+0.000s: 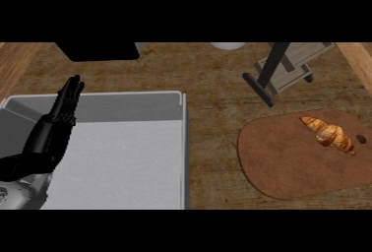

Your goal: Pick the sweet potato from the cutting board and place it in the tiered basket

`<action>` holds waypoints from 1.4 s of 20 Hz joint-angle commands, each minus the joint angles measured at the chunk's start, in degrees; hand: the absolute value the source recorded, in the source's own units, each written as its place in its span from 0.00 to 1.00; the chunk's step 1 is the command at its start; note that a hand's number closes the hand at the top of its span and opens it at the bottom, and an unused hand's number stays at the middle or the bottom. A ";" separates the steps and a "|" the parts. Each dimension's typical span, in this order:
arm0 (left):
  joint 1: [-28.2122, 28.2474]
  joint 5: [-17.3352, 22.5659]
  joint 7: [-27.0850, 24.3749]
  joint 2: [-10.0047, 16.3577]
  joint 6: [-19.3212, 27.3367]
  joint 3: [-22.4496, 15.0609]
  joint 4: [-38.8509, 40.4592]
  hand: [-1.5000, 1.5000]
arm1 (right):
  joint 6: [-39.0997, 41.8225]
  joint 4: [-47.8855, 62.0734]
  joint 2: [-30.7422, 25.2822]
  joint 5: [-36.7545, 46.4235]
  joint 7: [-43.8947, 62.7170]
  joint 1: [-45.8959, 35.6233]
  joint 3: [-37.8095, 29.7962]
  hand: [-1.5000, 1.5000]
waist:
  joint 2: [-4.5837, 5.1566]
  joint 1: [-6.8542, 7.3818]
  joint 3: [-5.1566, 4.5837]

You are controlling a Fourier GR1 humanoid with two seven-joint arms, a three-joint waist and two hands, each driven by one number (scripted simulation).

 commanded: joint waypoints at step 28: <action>-4.16 2.08 5.44 -6.85 -4.47 -8.05 8.63 0.50 | -7.63 57.03 0.33 6.90 -2.75 -40.26 -1.78 1.00 | 4.08 5.38 -1.83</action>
